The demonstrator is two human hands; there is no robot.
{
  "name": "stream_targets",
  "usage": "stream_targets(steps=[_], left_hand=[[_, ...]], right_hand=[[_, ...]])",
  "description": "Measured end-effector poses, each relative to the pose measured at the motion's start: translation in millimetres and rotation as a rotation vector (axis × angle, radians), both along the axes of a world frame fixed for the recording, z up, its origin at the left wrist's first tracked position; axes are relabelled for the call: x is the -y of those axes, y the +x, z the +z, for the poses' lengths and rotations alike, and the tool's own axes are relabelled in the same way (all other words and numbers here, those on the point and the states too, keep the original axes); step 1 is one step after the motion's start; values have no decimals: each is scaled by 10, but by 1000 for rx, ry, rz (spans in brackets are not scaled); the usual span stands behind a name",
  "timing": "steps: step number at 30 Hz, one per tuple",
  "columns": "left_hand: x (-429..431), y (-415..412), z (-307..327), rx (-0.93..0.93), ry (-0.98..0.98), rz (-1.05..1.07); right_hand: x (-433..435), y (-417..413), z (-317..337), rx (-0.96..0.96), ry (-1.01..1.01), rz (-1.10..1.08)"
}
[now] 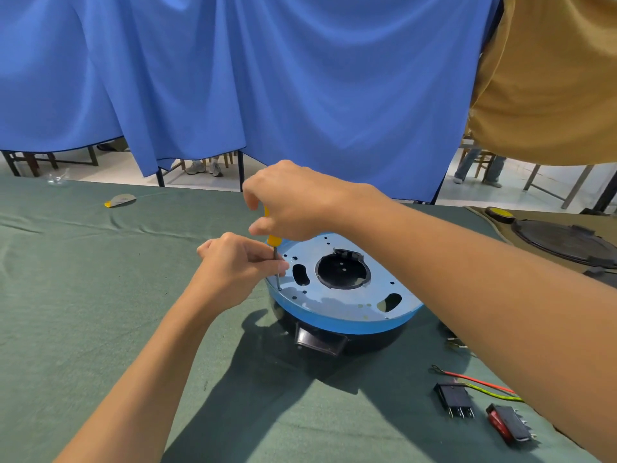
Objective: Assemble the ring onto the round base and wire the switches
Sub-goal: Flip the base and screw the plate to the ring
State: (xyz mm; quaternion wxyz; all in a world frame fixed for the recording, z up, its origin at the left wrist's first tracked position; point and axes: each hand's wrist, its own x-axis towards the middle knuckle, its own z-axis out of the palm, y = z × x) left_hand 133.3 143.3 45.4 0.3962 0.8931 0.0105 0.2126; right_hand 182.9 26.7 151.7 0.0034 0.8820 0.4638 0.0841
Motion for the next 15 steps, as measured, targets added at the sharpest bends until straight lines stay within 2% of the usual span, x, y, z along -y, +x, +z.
stream_targets(steps=[4,10,15], left_hand=[[-11,-23,16,-64,-8,-67],[30,-3,-2,5,-55,28],[13,-38,34,-53,-43,-10]], right_hand=[[-5,-13,4,-2,27,1],[7,-47,-37,47,73,-107],[-30,-15,65,-34,-33,-11]])
